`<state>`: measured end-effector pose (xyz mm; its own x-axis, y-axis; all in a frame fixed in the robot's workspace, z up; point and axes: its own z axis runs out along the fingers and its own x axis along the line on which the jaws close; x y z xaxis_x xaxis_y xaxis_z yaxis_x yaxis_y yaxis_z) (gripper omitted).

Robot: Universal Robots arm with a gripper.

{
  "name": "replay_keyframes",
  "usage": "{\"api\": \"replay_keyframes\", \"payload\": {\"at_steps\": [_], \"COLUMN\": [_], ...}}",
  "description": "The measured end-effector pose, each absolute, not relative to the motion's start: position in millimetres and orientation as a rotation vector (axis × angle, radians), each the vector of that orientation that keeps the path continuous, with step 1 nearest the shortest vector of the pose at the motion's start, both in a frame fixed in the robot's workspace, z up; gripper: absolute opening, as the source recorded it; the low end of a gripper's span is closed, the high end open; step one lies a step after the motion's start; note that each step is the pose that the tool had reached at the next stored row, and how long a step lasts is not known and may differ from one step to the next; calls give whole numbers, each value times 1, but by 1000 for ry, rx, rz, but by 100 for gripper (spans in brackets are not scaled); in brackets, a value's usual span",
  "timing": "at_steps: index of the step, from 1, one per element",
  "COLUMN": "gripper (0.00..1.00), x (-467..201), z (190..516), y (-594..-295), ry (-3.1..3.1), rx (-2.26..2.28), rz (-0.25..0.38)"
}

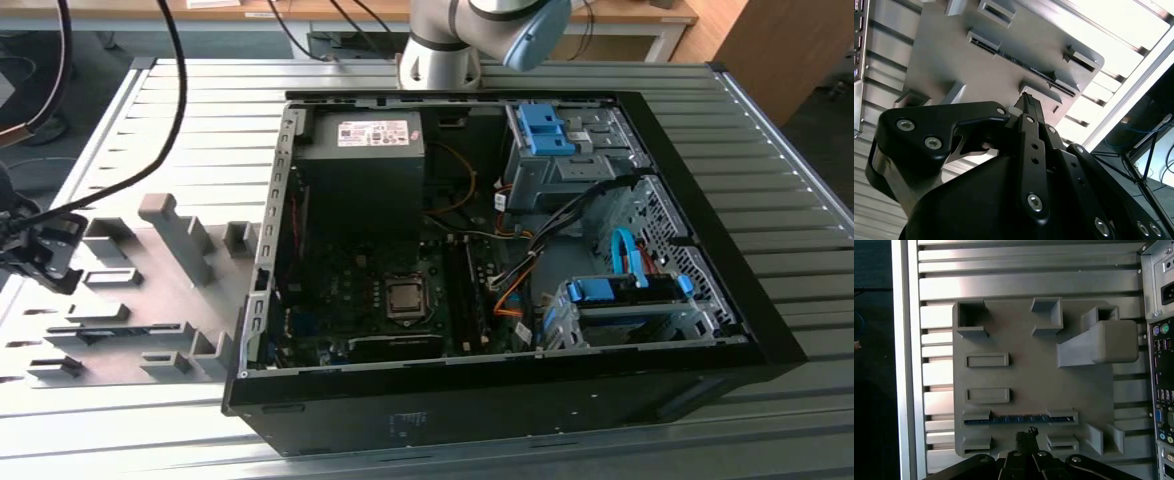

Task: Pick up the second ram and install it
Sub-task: 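Reach for the second ram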

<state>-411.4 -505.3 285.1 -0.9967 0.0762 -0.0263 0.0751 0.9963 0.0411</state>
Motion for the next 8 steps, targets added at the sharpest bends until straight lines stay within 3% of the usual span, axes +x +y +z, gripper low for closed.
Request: {"api": "replay_keyframes", "payload": {"at_steps": [8], "gripper": [11], "x": [-411], "z": [277], "y": [-506], "ry": [3111], "rx": [118], "rz": [62]}}
